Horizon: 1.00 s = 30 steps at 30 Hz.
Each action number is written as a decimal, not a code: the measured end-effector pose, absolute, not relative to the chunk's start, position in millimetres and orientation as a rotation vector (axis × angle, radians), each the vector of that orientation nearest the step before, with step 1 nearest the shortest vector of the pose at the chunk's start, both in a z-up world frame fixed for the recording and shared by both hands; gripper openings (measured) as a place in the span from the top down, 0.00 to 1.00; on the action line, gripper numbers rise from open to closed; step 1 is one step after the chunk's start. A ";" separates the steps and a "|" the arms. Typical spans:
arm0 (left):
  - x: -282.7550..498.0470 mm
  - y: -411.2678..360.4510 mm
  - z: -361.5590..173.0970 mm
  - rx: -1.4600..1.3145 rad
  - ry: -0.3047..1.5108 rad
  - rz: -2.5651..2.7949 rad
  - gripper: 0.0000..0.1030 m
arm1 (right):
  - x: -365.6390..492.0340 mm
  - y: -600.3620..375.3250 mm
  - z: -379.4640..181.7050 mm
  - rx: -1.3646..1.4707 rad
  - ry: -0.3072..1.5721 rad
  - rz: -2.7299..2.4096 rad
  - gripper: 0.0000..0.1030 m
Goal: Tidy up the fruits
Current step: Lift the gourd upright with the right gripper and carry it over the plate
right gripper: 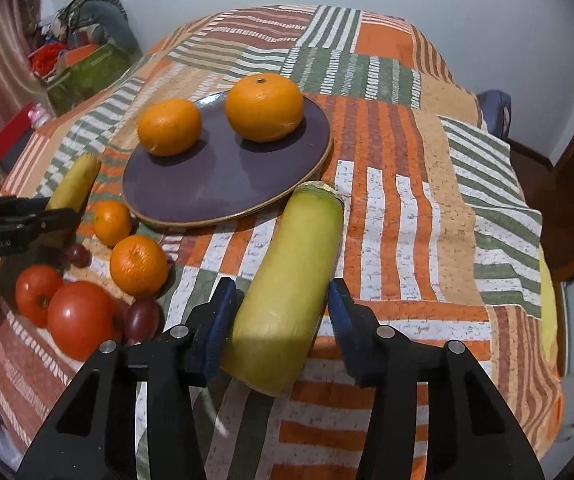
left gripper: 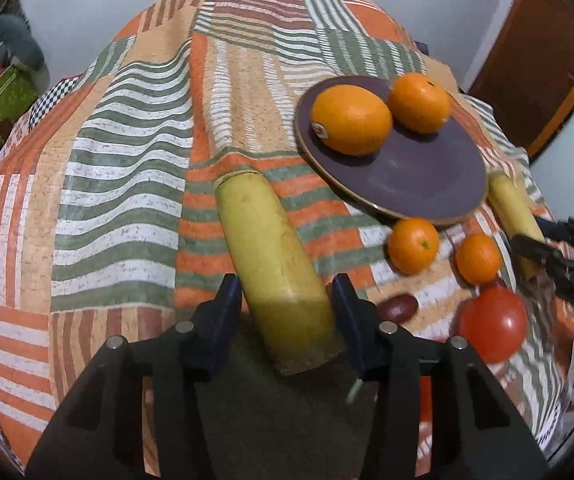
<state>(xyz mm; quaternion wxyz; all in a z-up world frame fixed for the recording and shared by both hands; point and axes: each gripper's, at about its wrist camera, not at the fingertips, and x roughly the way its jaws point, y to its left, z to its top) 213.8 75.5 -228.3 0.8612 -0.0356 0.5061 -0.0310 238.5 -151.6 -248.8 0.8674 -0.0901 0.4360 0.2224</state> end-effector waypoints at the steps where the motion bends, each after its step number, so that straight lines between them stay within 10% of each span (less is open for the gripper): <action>1: 210.0 74.1 -227.7 -0.059 1.061 -0.071 0.55 | 237.2 -152.4 -248.2 -0.190 0.913 0.468 0.59; 30: 220.5 96.8 -228.5 -0.224 1.085 -0.032 0.62 | 257.0 -161.8 -251.3 -0.118 0.952 0.459 0.67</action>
